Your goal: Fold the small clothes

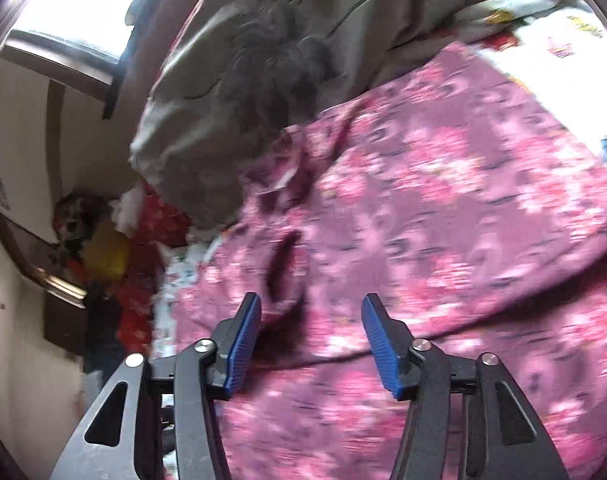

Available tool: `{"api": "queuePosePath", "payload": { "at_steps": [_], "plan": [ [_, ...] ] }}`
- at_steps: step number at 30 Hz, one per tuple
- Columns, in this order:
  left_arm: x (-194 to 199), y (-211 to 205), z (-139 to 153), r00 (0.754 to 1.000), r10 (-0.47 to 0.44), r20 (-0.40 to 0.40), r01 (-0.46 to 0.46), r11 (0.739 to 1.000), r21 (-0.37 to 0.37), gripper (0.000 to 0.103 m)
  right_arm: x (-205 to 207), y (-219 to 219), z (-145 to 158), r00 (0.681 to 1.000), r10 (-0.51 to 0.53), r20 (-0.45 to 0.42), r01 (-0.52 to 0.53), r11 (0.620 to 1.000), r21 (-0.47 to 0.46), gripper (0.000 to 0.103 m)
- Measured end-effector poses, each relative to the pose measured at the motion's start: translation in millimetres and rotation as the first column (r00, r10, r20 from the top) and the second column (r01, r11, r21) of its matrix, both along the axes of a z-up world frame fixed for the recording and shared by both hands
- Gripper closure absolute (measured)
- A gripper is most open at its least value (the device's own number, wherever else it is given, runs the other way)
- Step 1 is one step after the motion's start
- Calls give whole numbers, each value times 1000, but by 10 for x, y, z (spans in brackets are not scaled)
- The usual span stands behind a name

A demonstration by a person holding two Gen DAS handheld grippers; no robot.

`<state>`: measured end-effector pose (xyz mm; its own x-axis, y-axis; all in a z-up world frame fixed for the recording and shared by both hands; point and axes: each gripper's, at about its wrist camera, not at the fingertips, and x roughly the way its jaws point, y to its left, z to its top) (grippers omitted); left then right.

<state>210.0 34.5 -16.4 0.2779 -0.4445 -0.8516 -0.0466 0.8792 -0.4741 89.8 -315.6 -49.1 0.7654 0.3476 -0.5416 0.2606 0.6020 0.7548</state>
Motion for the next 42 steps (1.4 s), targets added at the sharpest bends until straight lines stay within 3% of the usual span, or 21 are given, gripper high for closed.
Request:
{"api": "queuePosePath", "payload": {
  "at_steps": [6, 8, 9, 10, 11, 22, 31, 36, 39, 42],
  "plan": [
    [28, 30, -76, 1000, 26, -9, -26, 999, -36, 59, 521, 413, -56, 993, 108, -40, -108, 994, -14, 41],
    [23, 27, -78, 1000, 19, -6, -19, 999, -31, 59, 605, 490, -104, 991, 128, -45, -129, 992, -1, 47],
    [21, 26, -76, 1000, 15, -4, -15, 1000, -27, 59, 646, 527, -112, 989, 143, -39, -144, 990, -3, 63],
    [16, 30, -73, 1000, 12, -3, -12, 1000, -24, 58, 665, 533, -97, 987, 153, -38, -154, 988, -12, 88],
    [15, 29, -72, 1000, 12, -2, -12, 1000, -22, 58, 680, 534, -77, 986, 162, -37, -162, 986, -22, 95],
    [16, -30, -65, 998, 52, -19, -52, 999, 2, 56, 244, -389, 295, 999, 29, 41, -23, 988, -150, 96],
    [18, -130, -31, 998, 47, -29, -45, 997, 60, 56, -115, -1041, 177, 996, -86, 12, 86, 977, -196, 96],
    [-66, -153, 35, 999, 10, -33, -7, 997, 80, 56, -155, -1180, -138, 989, -107, -105, 84, 975, -208, 96],
    [-190, -196, 193, 999, -51, -1, 51, 998, 43, 56, -285, -1201, -107, 986, -137, -96, 117, 974, -195, 90],
    [-234, -302, 424, 990, -103, 94, 96, 993, 68, 56, -540, -1205, 168, 969, -245, -13, 231, 930, -286, 89]
  ]
}}
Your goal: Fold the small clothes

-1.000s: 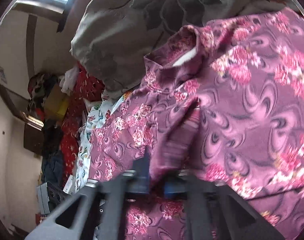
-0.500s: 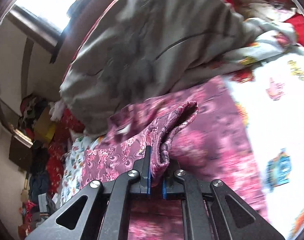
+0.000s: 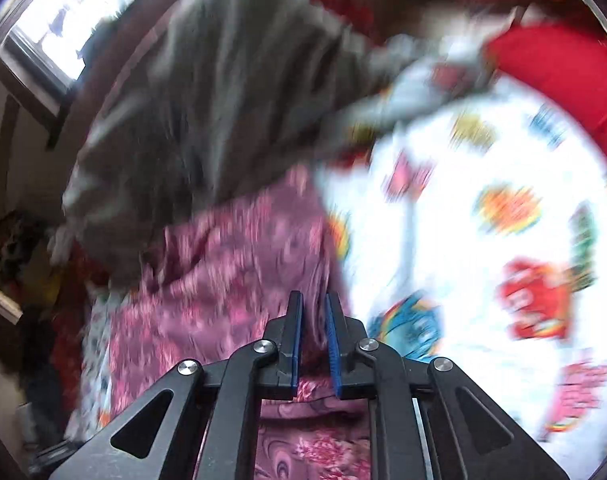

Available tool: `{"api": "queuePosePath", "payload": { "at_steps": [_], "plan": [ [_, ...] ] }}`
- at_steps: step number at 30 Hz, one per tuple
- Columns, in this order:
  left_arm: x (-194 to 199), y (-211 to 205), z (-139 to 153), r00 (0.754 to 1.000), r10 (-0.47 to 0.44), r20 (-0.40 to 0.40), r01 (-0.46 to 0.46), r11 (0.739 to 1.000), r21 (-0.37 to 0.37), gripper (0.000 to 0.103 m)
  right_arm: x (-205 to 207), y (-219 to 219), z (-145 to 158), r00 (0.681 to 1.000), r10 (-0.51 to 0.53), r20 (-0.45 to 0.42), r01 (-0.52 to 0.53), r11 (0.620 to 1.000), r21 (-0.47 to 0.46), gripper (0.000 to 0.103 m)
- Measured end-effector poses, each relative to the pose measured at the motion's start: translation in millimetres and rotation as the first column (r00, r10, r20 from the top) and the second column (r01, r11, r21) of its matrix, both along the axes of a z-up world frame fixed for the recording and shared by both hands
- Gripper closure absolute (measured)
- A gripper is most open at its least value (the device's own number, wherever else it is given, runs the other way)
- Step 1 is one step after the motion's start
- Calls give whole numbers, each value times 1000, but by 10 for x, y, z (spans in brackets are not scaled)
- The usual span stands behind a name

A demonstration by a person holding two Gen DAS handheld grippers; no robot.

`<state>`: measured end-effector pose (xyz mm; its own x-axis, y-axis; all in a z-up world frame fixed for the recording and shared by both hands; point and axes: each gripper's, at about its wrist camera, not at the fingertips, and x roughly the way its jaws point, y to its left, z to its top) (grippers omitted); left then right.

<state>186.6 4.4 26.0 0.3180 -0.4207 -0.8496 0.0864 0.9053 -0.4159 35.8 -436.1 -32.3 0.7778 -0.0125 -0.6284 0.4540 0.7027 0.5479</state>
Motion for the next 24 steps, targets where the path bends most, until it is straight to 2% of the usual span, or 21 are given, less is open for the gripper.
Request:
{"api": "queuePosePath", "payload": {
  "at_steps": [2, 3, 6, 8, 9, 10, 12, 14, 19, 24],
  "plan": [
    [56, -147, 79, 998, -30, 59, 26, 997, 71, 56, -80, 40, 138, 998, 10, 65, -8, 999, -31, 89],
    [95, -208, 67, 997, -38, 67, 31, 994, 100, 56, -48, 96, 185, 996, 62, 71, -59, 997, -45, 89],
    [237, -392, -155, 999, -53, 13, 50, 983, 175, 56, 112, 248, 115, 986, 169, -13, -170, 982, -88, 89],
    [248, -421, -374, 997, -53, -62, 65, 974, 216, 56, 235, 333, -45, 976, 199, -82, -205, 976, -70, 89],
    [247, -448, -466, 996, -49, -75, 65, 969, 238, 56, 269, 337, -148, 972, 196, -134, -205, 977, -58, 92],
    [224, -481, -480, 997, -53, -48, 64, 964, 258, 55, 297, 335, -269, 964, 201, -176, -210, 977, -32, 93],
    [167, -572, -454, 997, -80, -13, 80, 949, 304, 53, 264, 316, -336, 968, 200, -152, -202, 979, 0, 94],
    [127, -638, -448, 995, -104, -1, 98, 933, 345, 51, 250, 314, -317, 963, 209, -168, -210, 978, 12, 94],
    [8, -673, -415, 993, -120, 5, 109, 922, 370, 51, 189, 407, -291, 933, 255, -255, -266, 964, -10, 93],
    [-201, -632, -405, 990, -140, -15, 135, 917, 375, 51, -131, 551, -389, 906, 281, -316, -300, 954, -12, 92]
  ]
}}
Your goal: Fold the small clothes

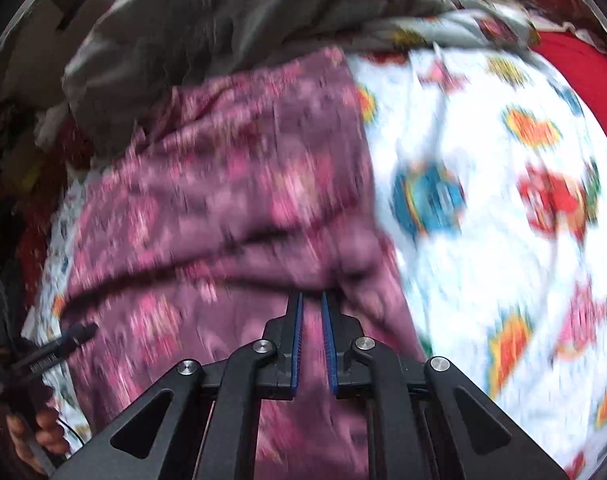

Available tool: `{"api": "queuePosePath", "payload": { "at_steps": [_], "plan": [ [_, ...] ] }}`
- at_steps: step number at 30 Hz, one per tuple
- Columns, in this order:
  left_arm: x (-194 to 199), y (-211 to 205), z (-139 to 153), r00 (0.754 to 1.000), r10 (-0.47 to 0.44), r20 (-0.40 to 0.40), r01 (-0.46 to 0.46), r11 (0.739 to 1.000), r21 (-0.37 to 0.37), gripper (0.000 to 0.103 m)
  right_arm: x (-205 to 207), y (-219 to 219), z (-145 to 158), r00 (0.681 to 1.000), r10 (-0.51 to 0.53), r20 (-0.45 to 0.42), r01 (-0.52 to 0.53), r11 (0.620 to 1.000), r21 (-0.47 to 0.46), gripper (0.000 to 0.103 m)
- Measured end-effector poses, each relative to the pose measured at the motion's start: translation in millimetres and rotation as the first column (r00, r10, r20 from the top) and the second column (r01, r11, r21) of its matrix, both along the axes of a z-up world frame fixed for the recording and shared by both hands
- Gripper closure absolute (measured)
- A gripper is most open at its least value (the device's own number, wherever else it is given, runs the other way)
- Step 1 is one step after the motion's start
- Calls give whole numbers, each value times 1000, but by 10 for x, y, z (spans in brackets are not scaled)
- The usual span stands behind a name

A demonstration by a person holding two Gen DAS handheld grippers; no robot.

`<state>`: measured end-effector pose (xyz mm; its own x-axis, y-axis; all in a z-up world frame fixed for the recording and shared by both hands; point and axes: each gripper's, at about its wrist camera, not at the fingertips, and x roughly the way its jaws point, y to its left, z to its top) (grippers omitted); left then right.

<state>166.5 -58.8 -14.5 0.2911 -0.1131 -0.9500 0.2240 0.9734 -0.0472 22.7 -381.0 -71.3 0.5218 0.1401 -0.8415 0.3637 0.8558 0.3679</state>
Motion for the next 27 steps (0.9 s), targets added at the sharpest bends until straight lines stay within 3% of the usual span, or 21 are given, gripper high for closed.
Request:
{"api": "queuePosePath", "payload": {
  "at_steps": [6, 13, 14, 16, 22, 24, 27],
  "plan": [
    [-382, 256, 34, 999, -26, -44, 25, 999, -34, 51, -493, 89, -17, 999, 18, -29, -17, 999, 51, 91],
    [-849, 849, 69, 990, -66, -123, 60, 997, -57, 51, -1127, 177, -2, 997, 44, -65, -38, 995, 91, 89],
    [-936, 957, 75, 989, -62, -137, 54, 996, -64, 51, -1235, 182, 9, 997, 42, -70, -35, 995, 90, 86],
    [-1077, 1209, 83, 985, -44, -166, 31, 996, -80, 51, -1476, 167, 40, 997, 38, -70, -33, 996, 77, 67],
    [-1441, 1678, 50, 969, -16, -248, -5, 997, -82, 51, -2189, -6, -92, 998, 15, -68, -11, 998, 59, 54],
    [-1572, 1735, -5, 955, -22, -297, -13, 993, -115, 51, -2358, -93, -244, 996, -4, -91, 13, 995, 94, 54],
    [-1755, 1735, -49, 938, -38, -345, -16, 988, -151, 51, -2548, -187, -502, 997, -44, -71, 60, 969, 240, 54]
  ]
}}
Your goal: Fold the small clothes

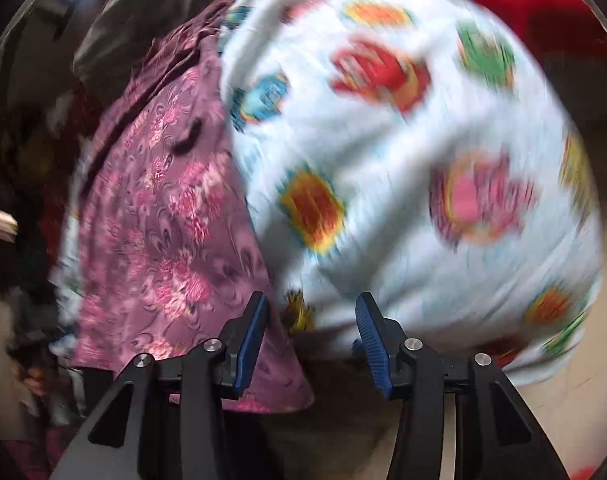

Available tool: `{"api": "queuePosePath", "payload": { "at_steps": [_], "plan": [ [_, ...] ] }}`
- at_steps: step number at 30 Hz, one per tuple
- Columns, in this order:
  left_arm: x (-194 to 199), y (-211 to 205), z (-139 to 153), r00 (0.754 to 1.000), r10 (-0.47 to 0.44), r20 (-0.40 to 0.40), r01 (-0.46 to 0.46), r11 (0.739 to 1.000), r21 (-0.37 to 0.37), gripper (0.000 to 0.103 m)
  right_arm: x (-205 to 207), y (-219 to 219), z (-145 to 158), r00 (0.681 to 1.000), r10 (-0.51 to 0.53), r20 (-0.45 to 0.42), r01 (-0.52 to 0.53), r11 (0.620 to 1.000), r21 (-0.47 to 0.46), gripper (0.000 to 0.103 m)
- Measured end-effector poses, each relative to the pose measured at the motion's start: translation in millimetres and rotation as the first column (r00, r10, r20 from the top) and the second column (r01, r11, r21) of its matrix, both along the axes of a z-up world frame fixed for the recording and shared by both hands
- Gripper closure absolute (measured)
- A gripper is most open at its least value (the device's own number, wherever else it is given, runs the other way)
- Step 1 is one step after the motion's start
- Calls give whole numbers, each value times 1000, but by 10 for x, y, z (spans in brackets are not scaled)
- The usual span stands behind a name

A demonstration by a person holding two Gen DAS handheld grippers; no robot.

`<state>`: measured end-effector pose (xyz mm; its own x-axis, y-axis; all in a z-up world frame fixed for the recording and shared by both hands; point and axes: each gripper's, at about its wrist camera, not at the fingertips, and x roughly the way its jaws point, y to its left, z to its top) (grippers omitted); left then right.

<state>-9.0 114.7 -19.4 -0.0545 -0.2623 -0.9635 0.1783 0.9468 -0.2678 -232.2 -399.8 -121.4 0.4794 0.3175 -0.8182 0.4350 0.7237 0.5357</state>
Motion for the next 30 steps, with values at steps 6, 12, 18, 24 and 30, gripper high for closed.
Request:
{"api": "queuePosePath", "payload": {
  "at_steps": [6, 12, 18, 24, 30],
  "plan": [
    [-259, -211, 104, 998, -56, 17, 55, 998, 43, 46, 2, 188, -286, 996, 67, 51, -76, 977, 200, 53],
    [-386, -424, 222, 982, -164, 95, 148, 976, 160, 98, 63, 419, -338, 978, 192, 86, -206, 956, 207, 75],
    [-269, -411, 471, 988, -83, 130, 84, 996, -2, 99, 47, 506, 96, 936, 253, 245, -298, 940, 167, 98],
    [97, -257, 707, 988, 71, 137, -41, 977, -209, 99, 194, 426, 630, 894, 195, 402, -282, 944, 170, 98],
    [452, -232, 857, 972, 150, 181, -97, 958, -271, 99, 538, 274, 905, 873, 93, 478, -213, 956, 203, 98]
  ]
}}
